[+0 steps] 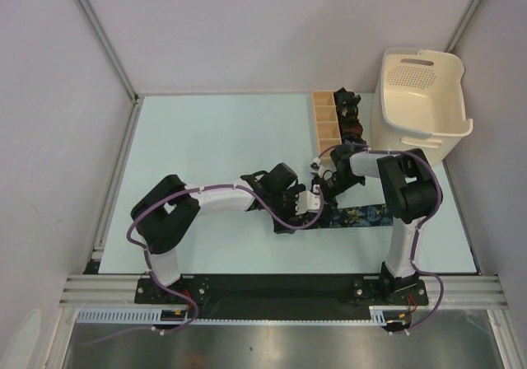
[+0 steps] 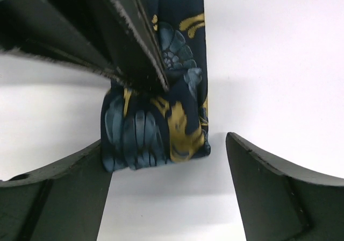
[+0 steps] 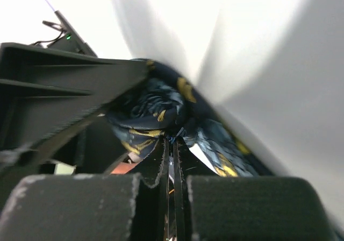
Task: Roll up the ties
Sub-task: Roll the tie at the center of the board.
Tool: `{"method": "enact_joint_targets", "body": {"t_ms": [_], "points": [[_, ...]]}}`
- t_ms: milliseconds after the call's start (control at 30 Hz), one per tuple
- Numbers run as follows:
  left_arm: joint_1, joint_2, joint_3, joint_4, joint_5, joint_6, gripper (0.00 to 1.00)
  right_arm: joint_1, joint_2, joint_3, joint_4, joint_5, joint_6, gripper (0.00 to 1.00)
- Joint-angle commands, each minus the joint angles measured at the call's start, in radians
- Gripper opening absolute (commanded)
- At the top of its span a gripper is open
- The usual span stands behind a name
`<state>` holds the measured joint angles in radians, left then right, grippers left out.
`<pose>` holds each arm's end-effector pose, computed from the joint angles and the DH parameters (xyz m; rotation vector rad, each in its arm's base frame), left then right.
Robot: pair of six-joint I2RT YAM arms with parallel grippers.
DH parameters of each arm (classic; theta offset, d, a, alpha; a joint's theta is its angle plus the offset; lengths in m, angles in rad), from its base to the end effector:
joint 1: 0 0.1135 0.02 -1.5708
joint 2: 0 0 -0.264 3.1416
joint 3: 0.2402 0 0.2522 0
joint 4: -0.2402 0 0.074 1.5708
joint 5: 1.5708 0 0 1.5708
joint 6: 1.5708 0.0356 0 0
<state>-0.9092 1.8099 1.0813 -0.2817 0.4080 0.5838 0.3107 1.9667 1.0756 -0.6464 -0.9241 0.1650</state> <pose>0.2112 -0.2943 0.1613 1.8657 1.7904 -0.6473 0.3013 0.1266 0.1089 0.2156 -2.6518 -1.2980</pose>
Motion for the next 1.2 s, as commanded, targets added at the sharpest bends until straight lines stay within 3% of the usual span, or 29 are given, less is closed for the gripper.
{"method": "enact_joint_targets", "body": {"t_ms": [0,367,633,867,967,1067,1167], "points": [[0.009,-0.031,0.037,0.047,0.034,-0.058,0.87,-0.007,0.046,-0.013,0.027,0.263,-0.073,0.0],[0.009,-0.029,0.055,0.081,0.048,-0.059,0.9,0.099,0.072,-0.006,0.03,0.3,-0.045,0.0],[0.019,-0.09,-0.049,0.052,0.046,-0.013,0.89,0.191,0.139,0.037,0.097,0.248,0.037,0.0],[0.03,-0.127,-0.127,0.047,0.035,-0.029,0.88,0.199,0.158,0.055,0.105,0.252,0.083,0.0],[0.032,-0.11,-0.126,0.047,0.037,-0.045,0.83,0.197,0.162,0.052,0.116,0.234,0.102,0.0],[0.032,-0.078,-0.083,0.009,0.023,-0.029,0.59,0.197,0.164,0.047,0.148,0.209,0.145,0.0],[0.036,-0.075,-0.069,-0.025,0.014,0.005,0.45,0.202,0.167,0.04,0.181,0.185,0.194,0.0]]}}
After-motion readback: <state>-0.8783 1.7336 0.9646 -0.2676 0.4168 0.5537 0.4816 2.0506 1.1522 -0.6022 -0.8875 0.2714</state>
